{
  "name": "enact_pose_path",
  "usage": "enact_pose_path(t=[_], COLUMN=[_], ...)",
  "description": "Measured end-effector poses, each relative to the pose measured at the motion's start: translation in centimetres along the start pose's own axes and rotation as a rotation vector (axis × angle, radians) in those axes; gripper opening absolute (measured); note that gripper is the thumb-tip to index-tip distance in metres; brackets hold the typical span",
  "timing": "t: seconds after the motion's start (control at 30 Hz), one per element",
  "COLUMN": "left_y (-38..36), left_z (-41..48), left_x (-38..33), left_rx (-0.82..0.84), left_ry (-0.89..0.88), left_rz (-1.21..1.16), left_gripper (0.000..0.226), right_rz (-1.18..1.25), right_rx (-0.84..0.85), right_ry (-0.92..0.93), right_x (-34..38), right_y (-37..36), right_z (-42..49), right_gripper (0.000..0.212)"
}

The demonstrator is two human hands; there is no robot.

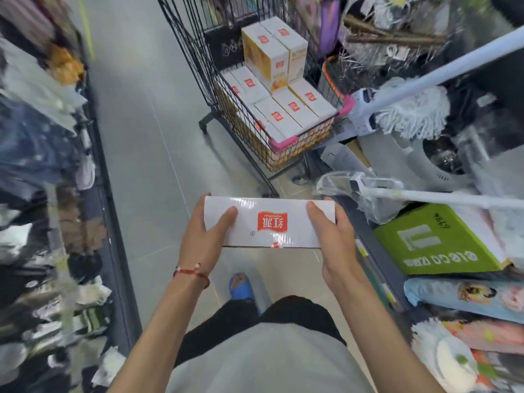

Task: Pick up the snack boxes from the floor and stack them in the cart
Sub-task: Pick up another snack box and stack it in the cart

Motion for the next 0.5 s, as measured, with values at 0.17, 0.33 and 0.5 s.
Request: enact_pose_path(t=[0.17,0.33,0.5], left_y=[3.5,4.6,3.8], left_z=[7.3,14.8,22.7], left_x=[-4.8,-8.2,-11.8], left_rx=[-0.032,-0.035,-0.052], left_ry=[-0.050,-0.042,-0.019], left_rz=[0.026,0.052,0.057], left_gripper=[0.038,0.044,0.042], right_rz=[0.041,0.069,0.102], right_rx=[-0.046,-0.059,-0.054], right_ry=[-0.018,-0.032,-0.049], right_x=[1.6,3.5,5.8], right_y=[-7.3,-12.3,-16.3], right_z=[4.0,10.2,18.3], right_gripper=[0.013,0.020,0.025])
Point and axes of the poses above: each hand's wrist, its own z-axis towards the middle knuckle, its own y-axis out of the back of the hand, x = y × z, the point moved 1 cm from there along z, towards the middle knuckle, and after that the axes turned 7 degrees about y, right-handed, at the moved point
